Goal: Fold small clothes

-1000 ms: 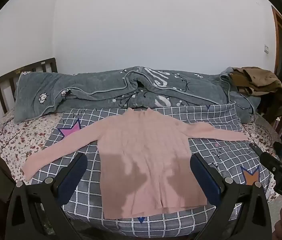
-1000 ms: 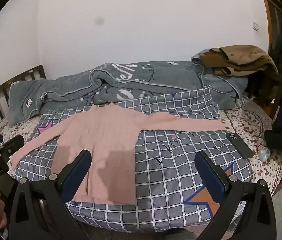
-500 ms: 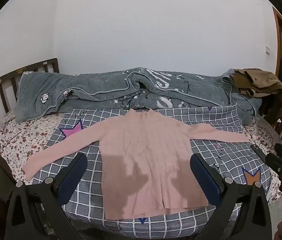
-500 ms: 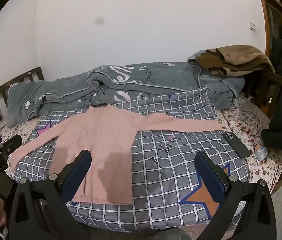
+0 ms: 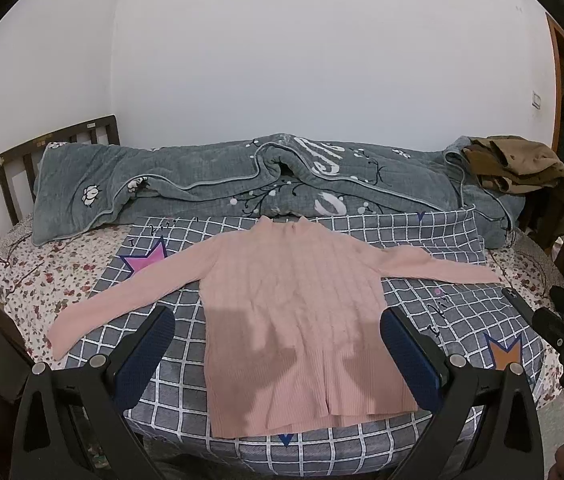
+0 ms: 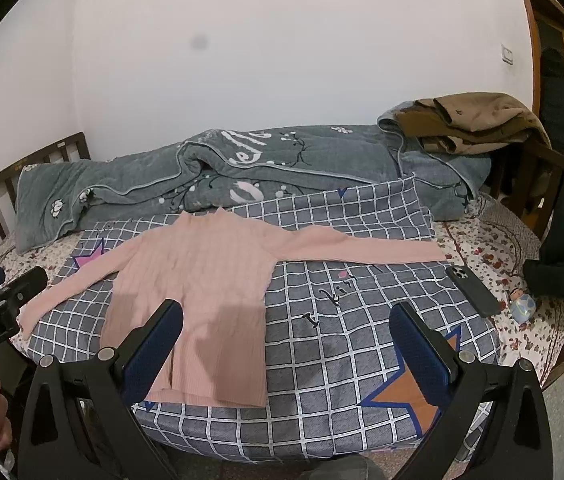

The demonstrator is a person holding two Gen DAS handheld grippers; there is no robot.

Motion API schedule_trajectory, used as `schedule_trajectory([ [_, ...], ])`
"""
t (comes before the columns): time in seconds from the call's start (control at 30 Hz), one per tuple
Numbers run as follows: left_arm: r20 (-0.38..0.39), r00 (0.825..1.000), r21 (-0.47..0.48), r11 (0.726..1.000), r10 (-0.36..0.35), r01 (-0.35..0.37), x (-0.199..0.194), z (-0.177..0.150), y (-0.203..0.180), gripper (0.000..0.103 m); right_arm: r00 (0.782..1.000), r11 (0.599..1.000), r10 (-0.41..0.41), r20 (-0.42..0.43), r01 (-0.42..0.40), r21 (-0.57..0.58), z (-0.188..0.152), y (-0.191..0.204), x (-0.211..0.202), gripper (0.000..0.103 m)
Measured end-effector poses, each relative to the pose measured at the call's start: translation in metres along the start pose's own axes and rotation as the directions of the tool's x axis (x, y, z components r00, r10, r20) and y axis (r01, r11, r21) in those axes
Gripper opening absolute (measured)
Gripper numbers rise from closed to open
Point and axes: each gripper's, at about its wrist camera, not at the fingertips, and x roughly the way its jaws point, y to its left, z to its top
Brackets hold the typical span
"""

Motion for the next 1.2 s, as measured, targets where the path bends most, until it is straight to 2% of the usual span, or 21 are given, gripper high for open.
schedule_trajectory([
  [1.2, 0.008, 1.0, 0.001, 1.0, 0.001, -0.001, -0.003, 0.0, 0.003, 0.103, 1.0, 1.0, 0.005, 0.021, -0.005, -0.006, 0.006, 0.009, -0.012, 0.101],
])
